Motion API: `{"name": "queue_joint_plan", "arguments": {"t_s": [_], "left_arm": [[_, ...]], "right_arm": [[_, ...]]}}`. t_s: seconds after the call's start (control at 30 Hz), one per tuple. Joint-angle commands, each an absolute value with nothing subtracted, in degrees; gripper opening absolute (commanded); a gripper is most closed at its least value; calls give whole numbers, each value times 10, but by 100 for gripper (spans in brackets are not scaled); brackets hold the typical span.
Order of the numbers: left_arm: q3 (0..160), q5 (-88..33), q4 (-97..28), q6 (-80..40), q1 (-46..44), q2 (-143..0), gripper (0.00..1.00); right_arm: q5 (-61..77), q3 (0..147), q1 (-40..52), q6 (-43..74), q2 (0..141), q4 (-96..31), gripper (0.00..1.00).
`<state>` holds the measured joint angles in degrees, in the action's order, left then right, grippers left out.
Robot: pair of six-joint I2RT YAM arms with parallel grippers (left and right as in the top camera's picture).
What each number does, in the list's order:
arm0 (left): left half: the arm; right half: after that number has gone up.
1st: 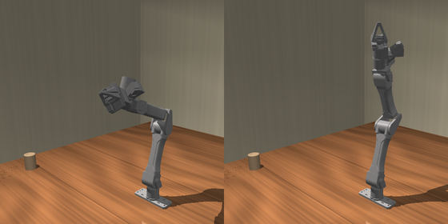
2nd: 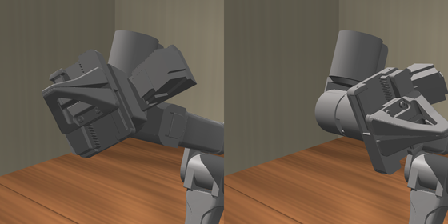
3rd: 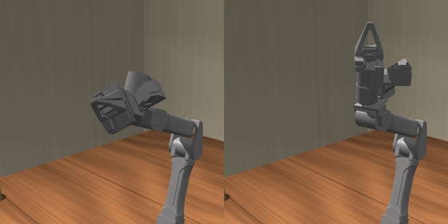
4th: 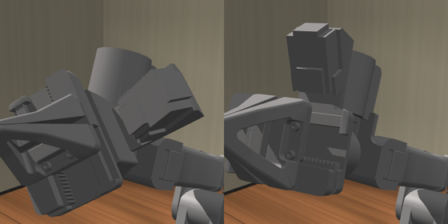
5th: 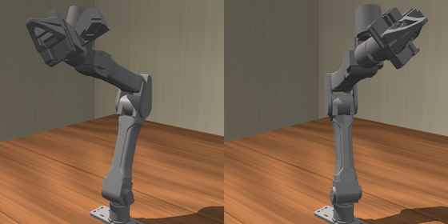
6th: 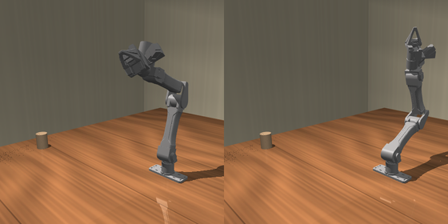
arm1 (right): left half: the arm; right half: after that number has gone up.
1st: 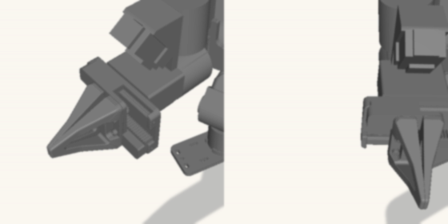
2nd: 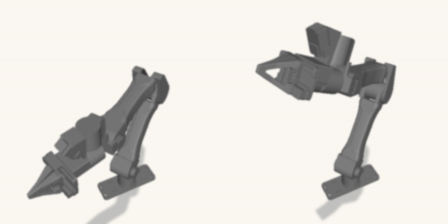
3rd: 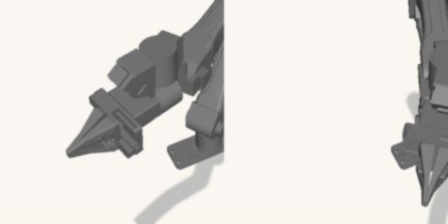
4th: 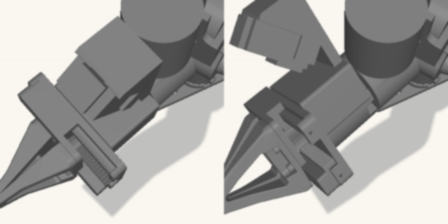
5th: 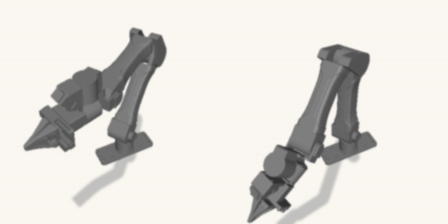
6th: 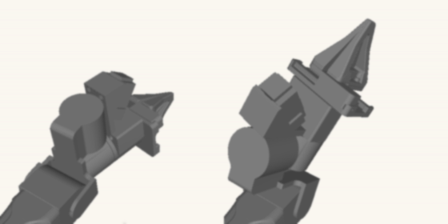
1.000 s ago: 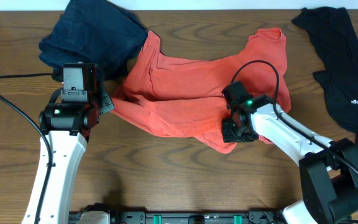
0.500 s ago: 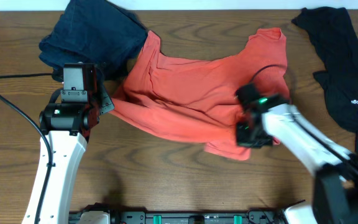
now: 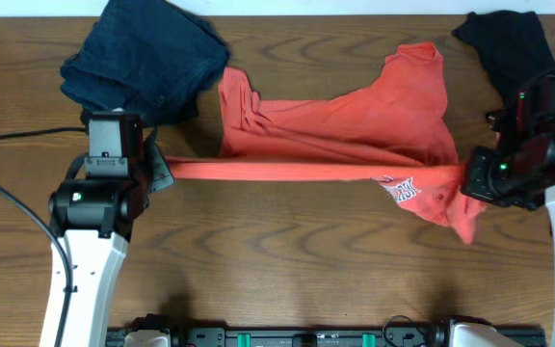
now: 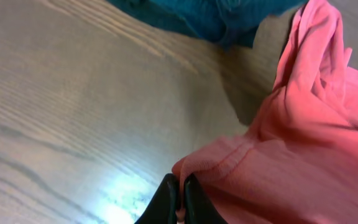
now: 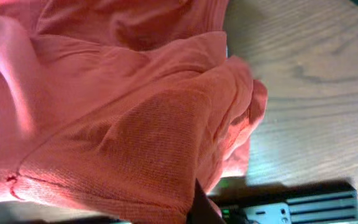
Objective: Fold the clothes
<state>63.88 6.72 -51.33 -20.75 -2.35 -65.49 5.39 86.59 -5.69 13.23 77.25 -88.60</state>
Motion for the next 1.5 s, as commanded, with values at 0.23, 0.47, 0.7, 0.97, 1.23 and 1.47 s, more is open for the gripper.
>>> {"name": "queue_joint_plan", "arguments": {"t_s": [0.23, 0.47, 0.7, 0.97, 1.23, 1.47], "left_arm": [[641, 82, -554, -187, -20, -512, 6], [641, 82, -601, -187, -20, -468, 6], [641, 82, -617, -187, -20, -523, 6], [641, 81, -613, -187, -22, -656, 6], [641, 82, -569, -187, -61, -794, 6], [641, 82, -532, -187, -85, -892, 6]], "right_arm": [[47, 943, -116, 76, 745, -968, 1], [47, 918, -116, 62, 747, -973, 3], [45, 859, -116, 54, 777, -963, 1], [48, 787, -116, 52, 824, -890, 1], [50, 754, -98, 53, 888, -798, 1], [55, 751, -50, 62, 969, -744, 1]]}}
